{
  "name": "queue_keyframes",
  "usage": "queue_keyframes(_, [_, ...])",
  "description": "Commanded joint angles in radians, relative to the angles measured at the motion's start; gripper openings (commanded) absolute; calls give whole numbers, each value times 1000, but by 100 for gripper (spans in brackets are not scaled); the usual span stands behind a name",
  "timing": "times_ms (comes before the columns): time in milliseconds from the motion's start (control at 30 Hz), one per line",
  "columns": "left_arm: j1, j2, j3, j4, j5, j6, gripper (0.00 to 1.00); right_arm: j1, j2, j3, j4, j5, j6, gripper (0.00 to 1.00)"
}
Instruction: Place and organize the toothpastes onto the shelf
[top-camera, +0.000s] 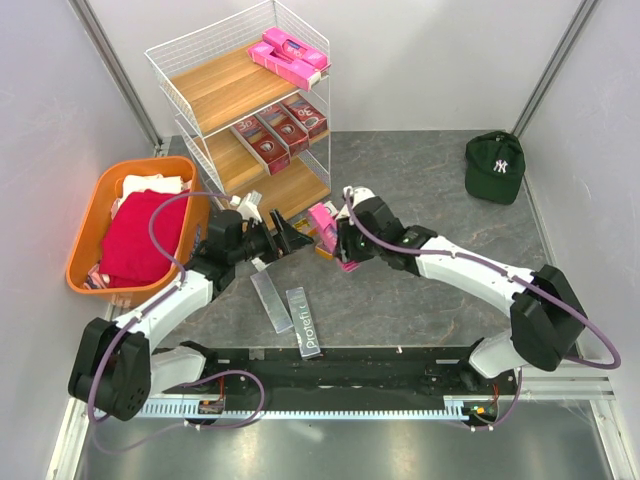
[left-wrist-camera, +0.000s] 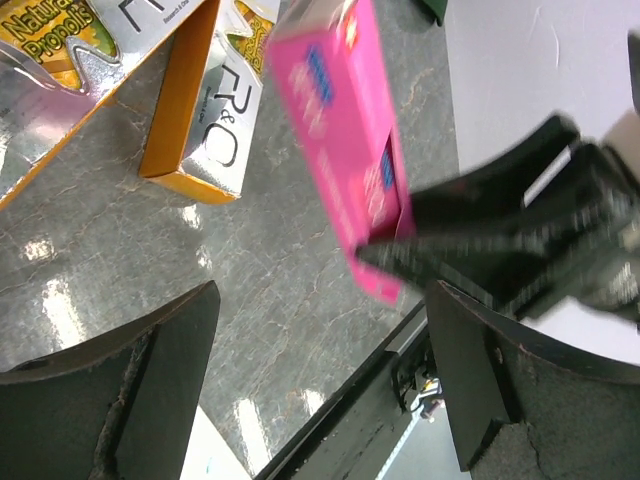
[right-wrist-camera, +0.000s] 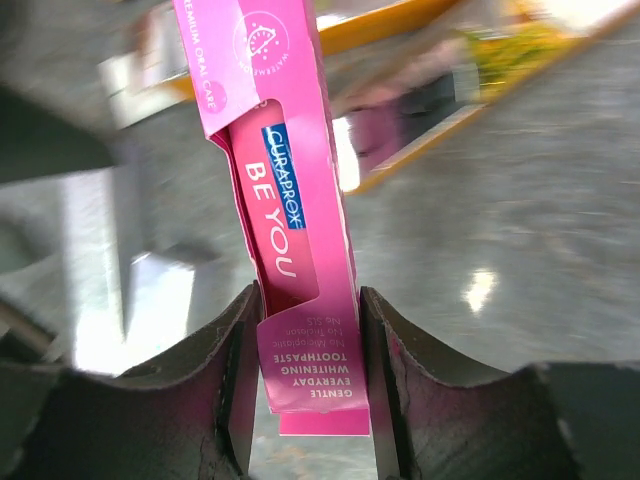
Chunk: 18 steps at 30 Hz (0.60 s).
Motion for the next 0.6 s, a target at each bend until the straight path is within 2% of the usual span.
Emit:
queue_keyframes(0, [-3,12,20,79,33,-34,91,82,-45,17,95,-60,46,20])
queue_keyframes(167, [-5,26,19,80,33,-39,90,153,-44,36,115,-91,60,20])
queue_keyframes(267, [-5,31,17,83,30,-40,84,179,-36,46,119,-99,62,20])
queue_keyframes(367, [-6,32,9,92,33,-36,67,191,-45,34,139,-103,68,21])
queue_keyframes(400, [-6,28,8,95,36,-37,57,193,-48,29,144,-105,71,21])
queue_keyframes(467, [-6,25,0,103,33,-45,47,196,-50,29,150,-108,70,22])
queue_keyframes(500, [-6,19,-1,106,31,-46,34,194,-51,28,150,-108,71,23])
queue_keyframes(567, [-5,17,-4,106,22,-48,27,194,-50,25,153,-105,71,25])
